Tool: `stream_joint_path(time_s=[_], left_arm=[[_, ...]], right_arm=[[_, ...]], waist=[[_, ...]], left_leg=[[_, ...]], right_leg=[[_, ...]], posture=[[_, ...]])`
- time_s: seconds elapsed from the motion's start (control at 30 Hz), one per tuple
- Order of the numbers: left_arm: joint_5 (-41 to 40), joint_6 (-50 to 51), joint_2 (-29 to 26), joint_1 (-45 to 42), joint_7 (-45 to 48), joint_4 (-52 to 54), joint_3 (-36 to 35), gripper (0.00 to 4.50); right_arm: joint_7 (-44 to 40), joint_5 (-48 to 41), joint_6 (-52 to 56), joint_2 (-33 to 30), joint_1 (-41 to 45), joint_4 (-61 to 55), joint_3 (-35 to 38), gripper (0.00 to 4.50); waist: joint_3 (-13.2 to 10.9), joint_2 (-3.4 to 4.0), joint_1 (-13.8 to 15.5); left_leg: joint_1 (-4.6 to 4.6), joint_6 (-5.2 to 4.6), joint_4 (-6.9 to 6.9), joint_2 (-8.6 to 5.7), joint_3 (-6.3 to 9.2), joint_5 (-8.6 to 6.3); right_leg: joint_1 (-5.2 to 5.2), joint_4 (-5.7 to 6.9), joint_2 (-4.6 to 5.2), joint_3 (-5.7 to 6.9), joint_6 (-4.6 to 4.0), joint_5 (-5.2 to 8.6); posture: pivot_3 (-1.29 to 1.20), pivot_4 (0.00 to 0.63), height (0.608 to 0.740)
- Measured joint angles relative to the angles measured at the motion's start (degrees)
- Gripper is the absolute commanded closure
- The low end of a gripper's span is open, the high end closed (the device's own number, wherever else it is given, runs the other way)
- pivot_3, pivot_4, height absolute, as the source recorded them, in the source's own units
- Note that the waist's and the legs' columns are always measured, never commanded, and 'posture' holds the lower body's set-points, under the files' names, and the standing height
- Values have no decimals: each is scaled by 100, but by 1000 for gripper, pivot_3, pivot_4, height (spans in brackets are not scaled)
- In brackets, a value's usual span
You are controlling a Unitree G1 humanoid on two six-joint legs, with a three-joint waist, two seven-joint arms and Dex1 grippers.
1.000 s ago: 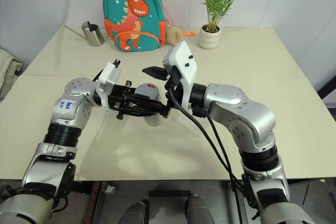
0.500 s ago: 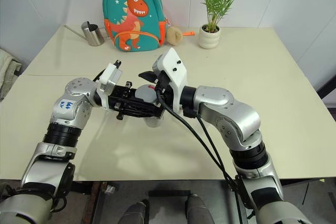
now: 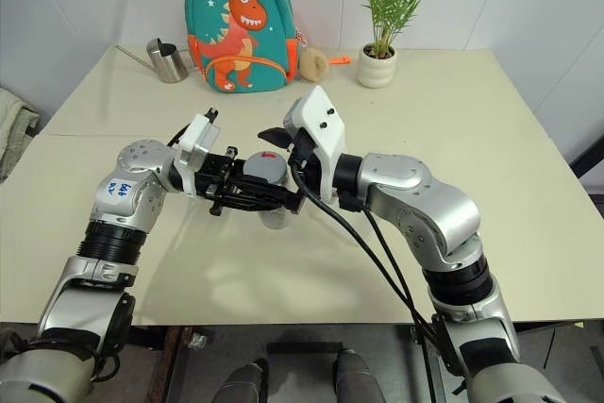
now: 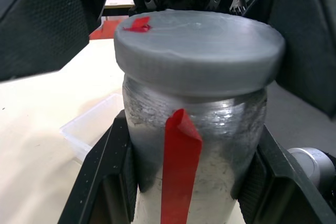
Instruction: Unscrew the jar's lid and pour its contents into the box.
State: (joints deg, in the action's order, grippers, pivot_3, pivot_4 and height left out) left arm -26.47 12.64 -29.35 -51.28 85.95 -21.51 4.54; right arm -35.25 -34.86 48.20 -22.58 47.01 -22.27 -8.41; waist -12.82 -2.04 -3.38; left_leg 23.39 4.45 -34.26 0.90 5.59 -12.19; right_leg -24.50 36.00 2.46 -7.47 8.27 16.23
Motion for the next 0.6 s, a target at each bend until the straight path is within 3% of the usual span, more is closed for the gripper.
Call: stream_joint_path(time_s=[0.6], left_arm=[[25, -1, 0, 0, 0, 0, 5, 2560]], right_arm=[[3, -239, 276, -385, -162, -396, 228, 32]], waist=[[0, 0, 1]], left_leg=[[0, 0, 0, 0, 0, 0]], right_leg=[[0, 0, 0, 0, 0, 0]], posture=[[0, 150, 740]])
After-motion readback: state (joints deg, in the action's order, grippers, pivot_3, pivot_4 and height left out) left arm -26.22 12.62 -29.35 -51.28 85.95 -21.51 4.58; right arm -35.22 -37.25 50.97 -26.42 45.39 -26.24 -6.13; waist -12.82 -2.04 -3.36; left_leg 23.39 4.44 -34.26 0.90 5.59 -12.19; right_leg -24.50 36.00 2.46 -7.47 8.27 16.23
